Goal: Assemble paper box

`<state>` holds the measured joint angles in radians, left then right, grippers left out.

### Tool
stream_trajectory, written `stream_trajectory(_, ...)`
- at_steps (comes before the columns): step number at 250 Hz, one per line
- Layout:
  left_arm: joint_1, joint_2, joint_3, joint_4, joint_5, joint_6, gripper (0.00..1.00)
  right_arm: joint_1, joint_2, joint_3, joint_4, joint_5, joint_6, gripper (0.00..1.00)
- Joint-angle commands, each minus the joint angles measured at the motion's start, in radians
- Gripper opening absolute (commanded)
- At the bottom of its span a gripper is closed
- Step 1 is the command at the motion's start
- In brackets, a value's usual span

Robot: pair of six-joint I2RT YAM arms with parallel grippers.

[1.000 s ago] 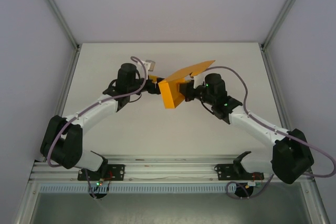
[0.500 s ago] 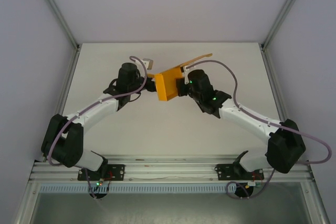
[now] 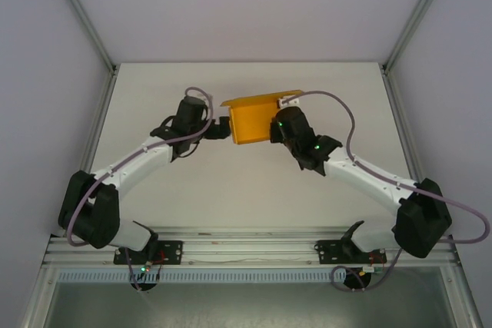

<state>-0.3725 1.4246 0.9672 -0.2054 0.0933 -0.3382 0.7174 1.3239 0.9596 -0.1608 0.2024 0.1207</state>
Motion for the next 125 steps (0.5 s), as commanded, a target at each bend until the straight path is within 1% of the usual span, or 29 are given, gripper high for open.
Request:
stream_trajectory(1,0.061,-0.063,-0.047,-0.205,-0.246,-0.068,1.0,0.005,-0.021,-0.051,-0.1,0.022,0.03,0.0)
stream_trajectory(22,0.063,-0.108,-0.089,-0.19,-0.256,-0.068,1.0,0.005,0.037,-0.056,-0.123,-0.011,0.069,0.0)
stream_trajectory(49,0.063,-0.156,-0.118,-0.147,-0.212,-0.061,1.0,0.006,0.136,-0.053,-0.129,-0.015,0.091,0.0)
stream_trajectory(81,0.063,-0.188,-0.14,-0.109,-0.169,-0.045,1.0,0.005,0.223,-0.038,-0.122,-0.028,0.089,0.0)
stream_trajectory(114,0.063,-0.206,-0.157,-0.097,-0.159,-0.043,1.0,0.005,0.305,-0.015,-0.152,-0.016,0.076,0.0)
stream_trajectory(125,0.063,-0.213,-0.164,-0.09,-0.158,-0.041,1.0,0.006,0.335,-0.003,-0.177,-0.015,0.068,0.02)
